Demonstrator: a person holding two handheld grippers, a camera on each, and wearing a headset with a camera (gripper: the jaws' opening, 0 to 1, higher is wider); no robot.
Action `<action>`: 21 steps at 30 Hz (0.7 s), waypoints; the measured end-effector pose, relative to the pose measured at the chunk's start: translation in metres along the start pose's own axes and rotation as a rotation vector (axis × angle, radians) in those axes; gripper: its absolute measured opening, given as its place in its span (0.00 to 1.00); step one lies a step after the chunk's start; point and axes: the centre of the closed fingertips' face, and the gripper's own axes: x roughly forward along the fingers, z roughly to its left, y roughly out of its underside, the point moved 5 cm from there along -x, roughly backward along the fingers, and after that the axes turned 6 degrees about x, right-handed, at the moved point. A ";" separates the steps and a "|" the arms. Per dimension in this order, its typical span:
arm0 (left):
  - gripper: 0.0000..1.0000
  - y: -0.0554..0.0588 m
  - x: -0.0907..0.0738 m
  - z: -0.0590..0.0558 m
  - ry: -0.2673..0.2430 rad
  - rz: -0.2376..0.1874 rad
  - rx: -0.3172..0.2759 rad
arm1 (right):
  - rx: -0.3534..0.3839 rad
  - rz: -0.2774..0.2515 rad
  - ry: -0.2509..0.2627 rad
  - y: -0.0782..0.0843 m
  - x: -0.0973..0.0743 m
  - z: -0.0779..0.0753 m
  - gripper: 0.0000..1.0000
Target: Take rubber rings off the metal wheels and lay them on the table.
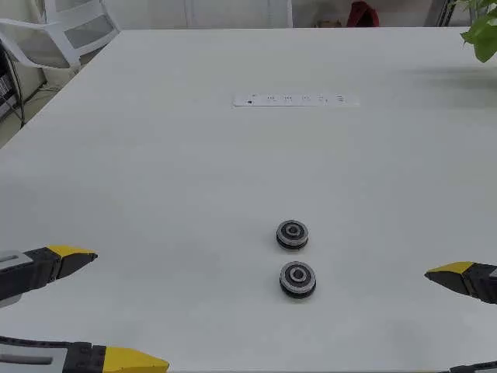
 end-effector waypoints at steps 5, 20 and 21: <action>0.99 -0.001 -0.003 0.001 -0.011 -0.005 -0.002 | -0.011 0.016 0.009 0.002 0.002 0.001 0.99; 0.96 0.002 -0.006 -0.001 -0.020 0.004 -0.012 | -0.001 -0.010 0.021 0.002 -0.005 0.004 0.99; 0.96 0.002 -0.006 -0.002 -0.017 0.003 -0.014 | -0.003 -0.008 0.024 0.002 -0.005 0.003 0.99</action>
